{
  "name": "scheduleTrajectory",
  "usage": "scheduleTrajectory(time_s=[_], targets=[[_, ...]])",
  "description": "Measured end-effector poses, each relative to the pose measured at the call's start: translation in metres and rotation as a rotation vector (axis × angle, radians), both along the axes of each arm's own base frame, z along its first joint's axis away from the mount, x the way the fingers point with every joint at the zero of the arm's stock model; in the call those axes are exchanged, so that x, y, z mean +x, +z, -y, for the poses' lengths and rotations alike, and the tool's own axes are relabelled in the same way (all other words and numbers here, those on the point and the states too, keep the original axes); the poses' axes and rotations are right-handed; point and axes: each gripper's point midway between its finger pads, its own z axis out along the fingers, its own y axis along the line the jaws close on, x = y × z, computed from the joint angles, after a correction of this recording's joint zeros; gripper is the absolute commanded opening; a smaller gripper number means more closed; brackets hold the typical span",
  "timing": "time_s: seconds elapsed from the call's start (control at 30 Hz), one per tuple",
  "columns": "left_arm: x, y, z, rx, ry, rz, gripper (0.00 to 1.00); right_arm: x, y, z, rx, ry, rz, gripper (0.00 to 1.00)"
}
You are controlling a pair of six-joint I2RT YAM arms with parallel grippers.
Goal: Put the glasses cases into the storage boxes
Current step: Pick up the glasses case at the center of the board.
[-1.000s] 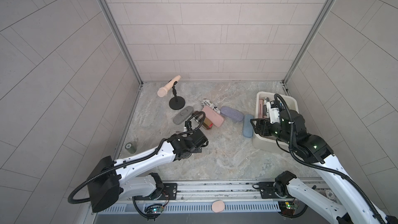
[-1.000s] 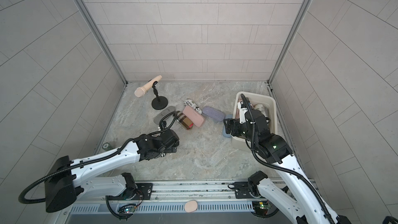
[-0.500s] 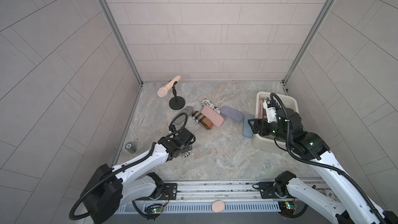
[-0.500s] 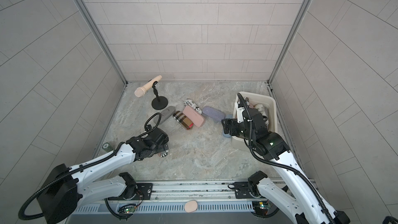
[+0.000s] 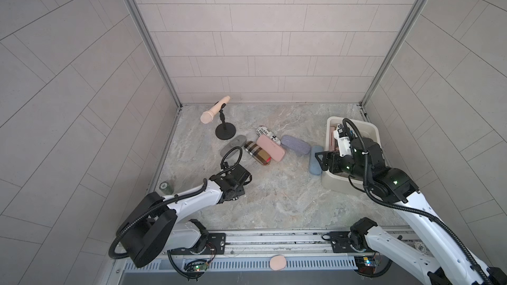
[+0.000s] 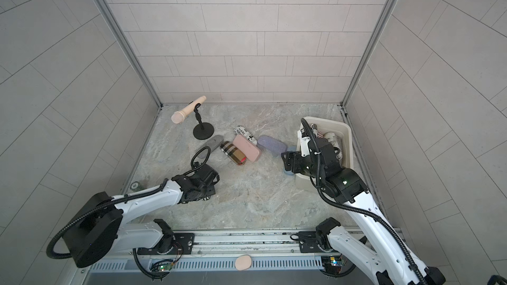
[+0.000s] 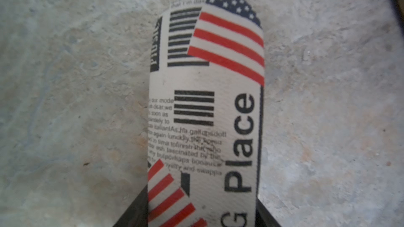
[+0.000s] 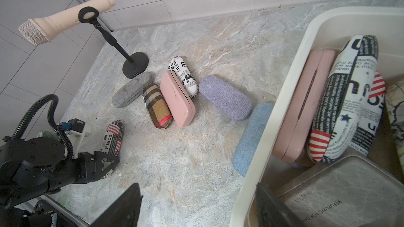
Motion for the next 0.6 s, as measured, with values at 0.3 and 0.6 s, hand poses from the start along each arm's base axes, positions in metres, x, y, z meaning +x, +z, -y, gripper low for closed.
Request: scheduleTrajectory(time_s=[0.3,0.6], targets=[[0.002,0.026,0.029,-0.112,-0.174,0.056,0.49,0.001,0.003,-0.008,0.042,0.011,0.004,0.78],[0.026,0.135,0.128,-0.504,-0.464,0.362,0.49,0.005,0.002,-0.048,0.14,0.073,-0.019,0.71]])
